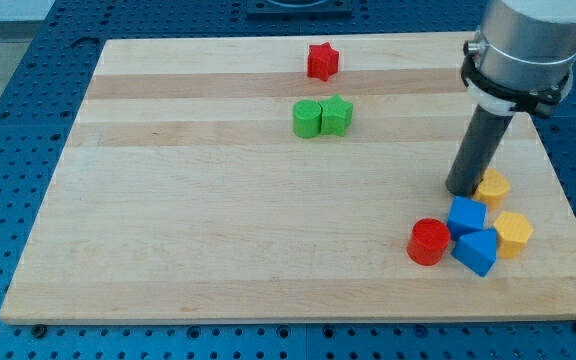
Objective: Push the yellow heart above the yellow hexagon
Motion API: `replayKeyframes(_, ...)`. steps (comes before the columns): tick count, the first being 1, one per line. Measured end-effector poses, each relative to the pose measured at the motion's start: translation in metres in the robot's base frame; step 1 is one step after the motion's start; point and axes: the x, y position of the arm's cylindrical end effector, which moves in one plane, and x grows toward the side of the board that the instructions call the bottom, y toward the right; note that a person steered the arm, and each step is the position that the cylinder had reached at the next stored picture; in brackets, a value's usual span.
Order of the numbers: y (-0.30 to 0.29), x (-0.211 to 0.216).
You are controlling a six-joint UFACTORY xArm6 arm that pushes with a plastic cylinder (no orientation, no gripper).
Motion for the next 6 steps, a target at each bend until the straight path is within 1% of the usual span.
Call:
replayKeyframes(1, -0.004, -0.023)
replayKeyframes(2, 0.006, -0.041)
replayKeyframes(3, 0.016, -0.023)
replayKeyframes(4, 0.016, 0.004)
replayKeyframes(5, 0.016, 0.015)
replayKeyframes(6, 0.016, 0.003)
